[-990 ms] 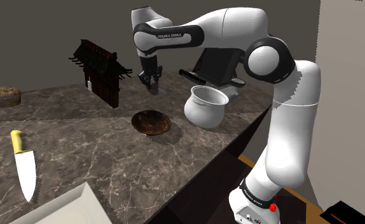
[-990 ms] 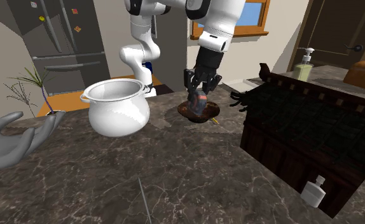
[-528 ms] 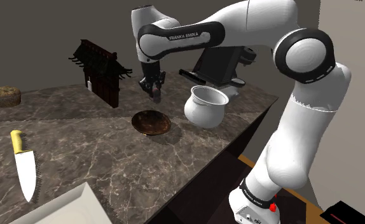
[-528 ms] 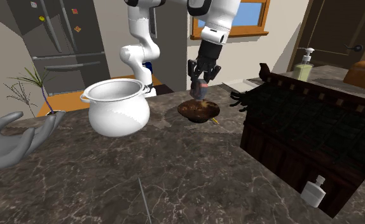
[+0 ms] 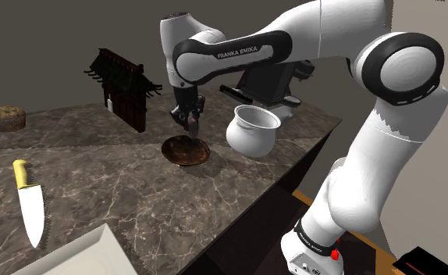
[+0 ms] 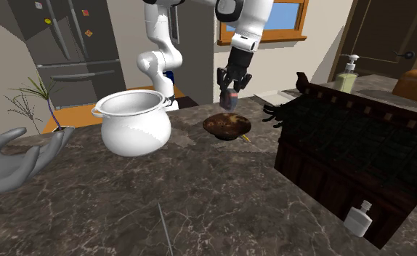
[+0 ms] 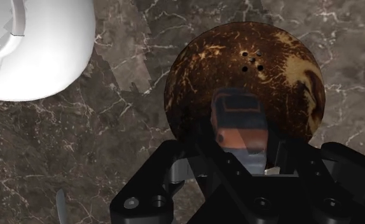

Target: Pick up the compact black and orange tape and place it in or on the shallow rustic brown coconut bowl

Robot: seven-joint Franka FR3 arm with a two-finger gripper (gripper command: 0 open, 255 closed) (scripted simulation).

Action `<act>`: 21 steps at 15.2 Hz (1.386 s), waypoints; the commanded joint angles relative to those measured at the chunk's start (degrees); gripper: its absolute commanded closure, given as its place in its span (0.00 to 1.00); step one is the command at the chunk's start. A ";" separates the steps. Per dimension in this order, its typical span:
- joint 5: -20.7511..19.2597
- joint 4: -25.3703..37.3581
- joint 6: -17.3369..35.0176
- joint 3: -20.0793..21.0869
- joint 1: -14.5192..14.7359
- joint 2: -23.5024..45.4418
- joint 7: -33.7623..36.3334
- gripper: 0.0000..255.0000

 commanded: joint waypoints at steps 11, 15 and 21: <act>-1.14 -6.05 8.75 -0.15 -0.07 2.97 2.29 1.00; -1.14 -6.05 8.75 -0.15 -0.06 2.97 2.29 1.00; -1.14 -6.06 8.76 -0.15 -0.07 2.97 2.29 0.00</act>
